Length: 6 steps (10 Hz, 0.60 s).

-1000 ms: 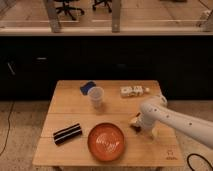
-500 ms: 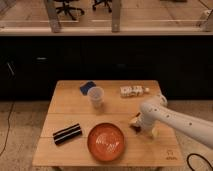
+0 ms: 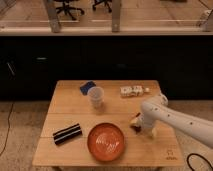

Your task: Place the pepper in the ceramic cup

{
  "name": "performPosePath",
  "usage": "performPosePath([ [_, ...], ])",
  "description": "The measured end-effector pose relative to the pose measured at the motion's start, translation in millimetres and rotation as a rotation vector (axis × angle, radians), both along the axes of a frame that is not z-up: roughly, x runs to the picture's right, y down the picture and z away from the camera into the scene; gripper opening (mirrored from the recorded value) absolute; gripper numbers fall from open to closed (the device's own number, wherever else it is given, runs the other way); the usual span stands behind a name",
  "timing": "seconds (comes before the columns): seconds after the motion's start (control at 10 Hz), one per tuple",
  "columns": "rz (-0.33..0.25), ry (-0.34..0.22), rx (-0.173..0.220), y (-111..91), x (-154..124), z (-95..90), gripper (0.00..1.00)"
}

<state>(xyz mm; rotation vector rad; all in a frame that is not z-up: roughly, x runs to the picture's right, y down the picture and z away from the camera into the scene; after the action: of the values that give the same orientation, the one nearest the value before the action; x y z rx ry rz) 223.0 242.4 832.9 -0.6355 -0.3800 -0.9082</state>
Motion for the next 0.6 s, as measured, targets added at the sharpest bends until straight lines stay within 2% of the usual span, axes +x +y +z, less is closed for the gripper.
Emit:
performPosePath([
  [0.2, 0.002, -0.005, 0.032, -8.1, 1.3, -15.3, 0.8],
  [0.3, 0.005, -0.016, 0.065, -16.9, 2.4, -31.0, 0.8],
  [0.5, 0.007, -0.027, 0.104, -26.0, 4.6, -49.0, 0.8],
  [0.6, 0.005, -0.035, 0.121, -28.4, 2.7, -52.1, 0.8],
])
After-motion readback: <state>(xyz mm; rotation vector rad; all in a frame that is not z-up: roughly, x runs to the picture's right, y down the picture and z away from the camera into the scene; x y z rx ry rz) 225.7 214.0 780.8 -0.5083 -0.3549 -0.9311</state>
